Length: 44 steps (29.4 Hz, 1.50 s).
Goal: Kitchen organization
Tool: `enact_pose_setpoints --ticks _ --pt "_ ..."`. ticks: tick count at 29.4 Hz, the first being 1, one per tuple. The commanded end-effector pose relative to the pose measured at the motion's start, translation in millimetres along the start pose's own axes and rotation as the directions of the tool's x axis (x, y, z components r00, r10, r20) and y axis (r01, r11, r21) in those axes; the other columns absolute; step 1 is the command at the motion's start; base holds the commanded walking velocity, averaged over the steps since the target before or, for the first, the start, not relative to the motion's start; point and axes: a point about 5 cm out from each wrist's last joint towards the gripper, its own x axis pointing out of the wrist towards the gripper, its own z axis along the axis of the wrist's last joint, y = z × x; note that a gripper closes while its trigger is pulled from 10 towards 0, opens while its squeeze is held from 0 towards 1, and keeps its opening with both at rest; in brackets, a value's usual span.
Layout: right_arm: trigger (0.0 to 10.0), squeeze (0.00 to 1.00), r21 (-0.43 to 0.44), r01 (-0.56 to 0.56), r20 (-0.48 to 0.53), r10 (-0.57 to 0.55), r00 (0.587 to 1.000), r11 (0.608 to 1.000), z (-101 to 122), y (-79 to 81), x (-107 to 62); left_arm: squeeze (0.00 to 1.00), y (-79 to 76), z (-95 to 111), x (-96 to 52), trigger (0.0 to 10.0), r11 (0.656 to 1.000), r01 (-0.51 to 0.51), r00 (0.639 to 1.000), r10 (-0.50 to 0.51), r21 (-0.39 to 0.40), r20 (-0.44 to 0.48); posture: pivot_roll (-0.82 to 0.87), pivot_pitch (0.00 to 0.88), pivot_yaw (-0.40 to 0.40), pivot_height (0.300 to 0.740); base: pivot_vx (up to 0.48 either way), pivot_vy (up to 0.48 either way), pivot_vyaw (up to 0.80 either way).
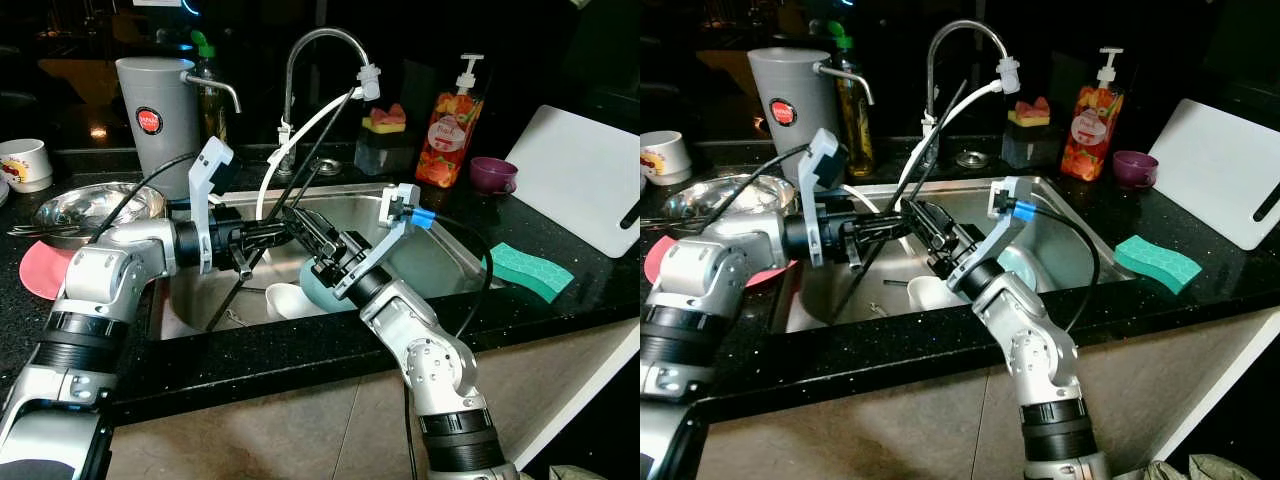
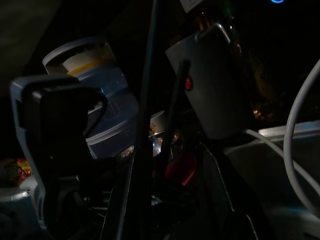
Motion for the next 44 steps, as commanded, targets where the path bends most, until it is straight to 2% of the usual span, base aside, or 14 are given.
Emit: enact_pose_setpoints --ticks 1,10,22,44 --pt "10.0 0.0 -0.015 -0.033 0.026 0.033 0.999 0.999 8.5 6.1 1.5 0.0 1.1 -2.7 0.9 10.0 1.0 -0.01 1.0 0.01 -0.009 -0.024 0.12 0.093 -0.056 0.74 0.0 0.0 0.0" --pt "10.0 0.0 -0.032 -0.049 0.043 0.051 0.998 0.998 13.6 7.6 0.3 0.0 9.2 3.6 -6.5 10.0 0.998 -0.066 0.998 0.066 -0.016 -0.019 0.12 0.09 -0.055 0.74 0.0 0.0 0.0" --pt "10.0 0.0 -0.029 -0.074 0.034 0.075 0.997 0.997 11.5 13.0 3.5 0.0 3.8 0.4 -2.0 10.0 0.999 -0.036 0.999 0.036 -0.013 -0.024 0.12 0.089 -0.055 0.74 0.0 0.0 0.0" --pt "10.0 0.0 -0.022 -0.047 0.016 0.047 0.999 0.999 7.1 6.8 3.6 0.0 2.9 5.7 -2.1 10.0 1.0 -0.027 1.0 0.027 -0.012 0.008 0.12 0.085 -0.059 0.74 0.0 0.0 0.0"
